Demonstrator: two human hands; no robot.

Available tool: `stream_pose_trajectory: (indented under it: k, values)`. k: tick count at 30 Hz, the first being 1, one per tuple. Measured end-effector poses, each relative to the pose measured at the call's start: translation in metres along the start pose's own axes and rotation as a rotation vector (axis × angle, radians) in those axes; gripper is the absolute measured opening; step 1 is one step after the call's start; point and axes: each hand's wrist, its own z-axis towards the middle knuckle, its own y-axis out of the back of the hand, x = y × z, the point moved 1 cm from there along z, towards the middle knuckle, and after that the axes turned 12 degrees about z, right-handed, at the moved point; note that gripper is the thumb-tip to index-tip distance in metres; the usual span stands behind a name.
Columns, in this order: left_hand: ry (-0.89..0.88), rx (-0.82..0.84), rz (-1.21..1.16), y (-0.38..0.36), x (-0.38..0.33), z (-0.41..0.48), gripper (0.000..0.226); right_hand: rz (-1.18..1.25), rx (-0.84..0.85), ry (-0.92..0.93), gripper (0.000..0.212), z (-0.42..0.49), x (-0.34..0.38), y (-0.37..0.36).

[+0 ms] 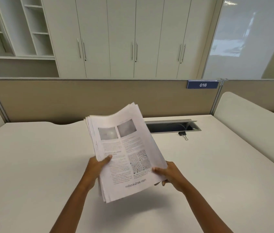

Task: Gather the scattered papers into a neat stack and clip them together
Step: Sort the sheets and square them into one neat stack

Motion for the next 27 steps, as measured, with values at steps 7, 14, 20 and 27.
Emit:
stream_pose_trajectory:
  k: [7,14,20,27]
  values:
    - [0.017,0.108,0.193,-0.013,0.031,-0.006,0.034,-0.019,-0.22,0.062,0.018,0.002,-0.03,-0.007]
    - [-0.086,-0.038,0.032,-0.025,0.029,-0.007,0.022,-0.086,-0.207,0.164,0.036,0.007,-0.028,-0.004]
    - [-0.118,0.002,0.025,-0.031,0.028,-0.011,0.021,0.17,-0.326,0.306,0.039,0.008,-0.007,-0.004]
    - [-0.204,0.06,0.015,-0.032,0.009,-0.016,0.016,0.235,-0.358,0.504,0.043,0.008,0.01,-0.007]
